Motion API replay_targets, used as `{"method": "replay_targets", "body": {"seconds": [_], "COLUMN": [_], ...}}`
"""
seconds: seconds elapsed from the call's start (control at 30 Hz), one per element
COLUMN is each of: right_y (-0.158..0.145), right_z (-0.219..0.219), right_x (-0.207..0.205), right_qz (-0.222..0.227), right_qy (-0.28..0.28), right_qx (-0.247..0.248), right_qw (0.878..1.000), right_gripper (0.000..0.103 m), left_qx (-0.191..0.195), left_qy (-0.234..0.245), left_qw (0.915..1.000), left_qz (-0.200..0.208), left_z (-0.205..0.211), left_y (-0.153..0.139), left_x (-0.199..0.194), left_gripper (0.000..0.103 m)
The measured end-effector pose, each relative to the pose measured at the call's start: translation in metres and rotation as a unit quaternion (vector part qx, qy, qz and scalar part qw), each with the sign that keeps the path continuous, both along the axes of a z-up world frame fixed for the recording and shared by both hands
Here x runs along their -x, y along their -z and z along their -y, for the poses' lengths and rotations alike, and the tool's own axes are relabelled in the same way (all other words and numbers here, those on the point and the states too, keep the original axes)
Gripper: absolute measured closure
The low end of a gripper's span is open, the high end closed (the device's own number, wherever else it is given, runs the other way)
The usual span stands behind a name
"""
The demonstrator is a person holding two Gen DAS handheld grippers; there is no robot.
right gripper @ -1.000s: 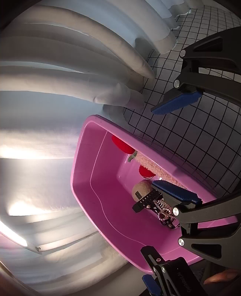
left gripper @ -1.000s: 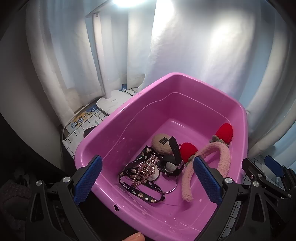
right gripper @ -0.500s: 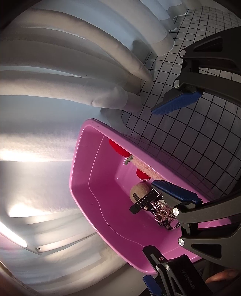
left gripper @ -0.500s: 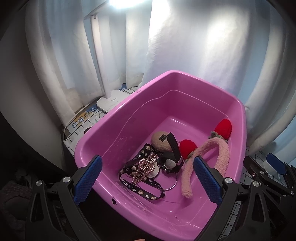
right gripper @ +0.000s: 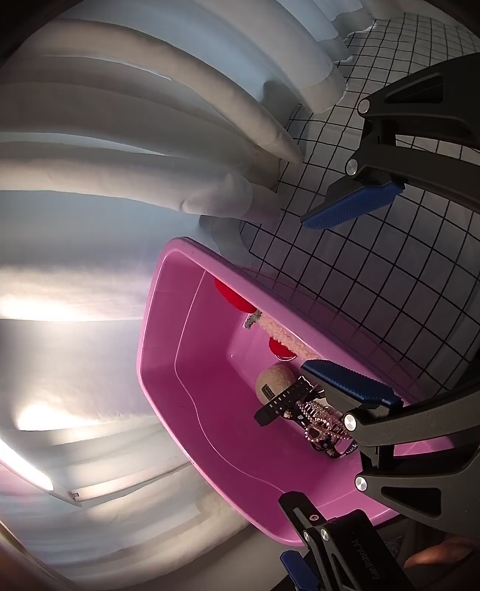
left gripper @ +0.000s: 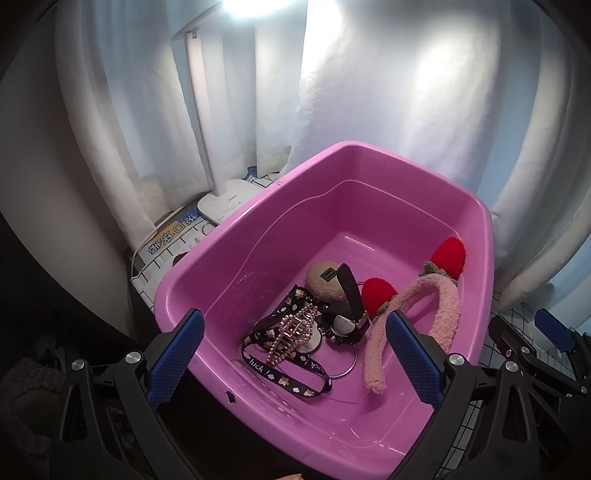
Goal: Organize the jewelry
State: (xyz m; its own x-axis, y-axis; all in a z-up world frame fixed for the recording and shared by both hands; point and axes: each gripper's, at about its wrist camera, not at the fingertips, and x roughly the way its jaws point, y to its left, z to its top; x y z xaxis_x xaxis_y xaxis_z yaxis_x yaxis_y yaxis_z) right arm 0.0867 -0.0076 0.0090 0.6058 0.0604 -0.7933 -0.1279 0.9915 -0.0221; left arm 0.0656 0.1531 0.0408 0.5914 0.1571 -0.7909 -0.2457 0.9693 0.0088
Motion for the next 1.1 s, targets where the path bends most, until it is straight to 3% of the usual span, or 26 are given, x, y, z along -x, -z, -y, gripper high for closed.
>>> {"method": "replay_targets", "body": {"seconds": [1.1], "right_y": [0.0024], "right_z": [-0.0020], "right_x": [0.0048], "right_qz": [-0.005], "right_qy": [0.000], "right_qx": [0.000], "right_qw": [1.000], "right_gripper": [0.033], "left_qx": [0.001], "left_qy": [-0.006], "left_qw": [1.0000], "left_qz": [-0.005], "left_z": [-0.0031], "left_y": [0.0000], "left_x": [0.0025], "left_gripper": [0.006]}}
